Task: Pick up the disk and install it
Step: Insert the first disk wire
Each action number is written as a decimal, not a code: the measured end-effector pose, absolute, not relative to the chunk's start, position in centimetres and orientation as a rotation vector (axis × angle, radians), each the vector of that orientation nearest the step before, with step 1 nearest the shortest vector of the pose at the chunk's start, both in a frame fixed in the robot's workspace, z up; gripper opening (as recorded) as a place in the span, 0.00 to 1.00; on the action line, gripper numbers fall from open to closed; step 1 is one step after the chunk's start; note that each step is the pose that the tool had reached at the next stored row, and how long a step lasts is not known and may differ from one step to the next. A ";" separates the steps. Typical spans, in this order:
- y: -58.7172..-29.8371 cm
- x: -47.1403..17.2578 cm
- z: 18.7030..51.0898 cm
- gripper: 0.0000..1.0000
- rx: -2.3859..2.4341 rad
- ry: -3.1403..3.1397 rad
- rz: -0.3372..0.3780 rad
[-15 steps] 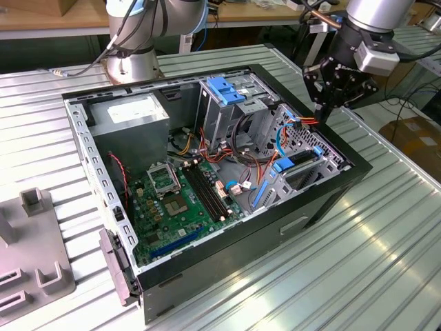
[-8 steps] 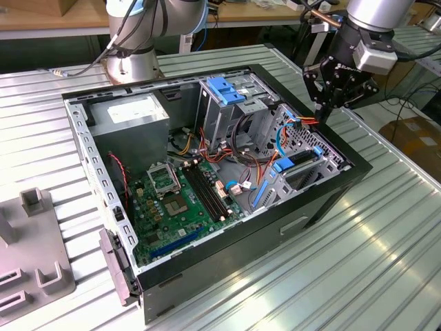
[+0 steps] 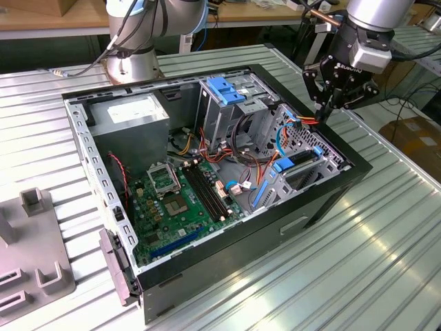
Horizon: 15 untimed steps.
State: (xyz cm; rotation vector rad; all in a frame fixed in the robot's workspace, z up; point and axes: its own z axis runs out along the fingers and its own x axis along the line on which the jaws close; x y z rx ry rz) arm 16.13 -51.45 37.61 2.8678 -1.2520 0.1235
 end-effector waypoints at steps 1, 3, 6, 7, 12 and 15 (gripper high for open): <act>-51.4 16.1 37.6 0.17 2.858 -1.273 0.124; -51.4 16.1 37.6 0.17 2.839 -1.310 0.123; -51.4 16.1 37.6 0.17 2.816 -1.357 0.123; -51.4 16.1 37.6 0.17 2.807 -1.373 0.123; -51.4 15.4 37.6 0.17 2.798 -1.387 0.124; -51.5 15.1 37.6 0.17 2.796 -1.392 0.124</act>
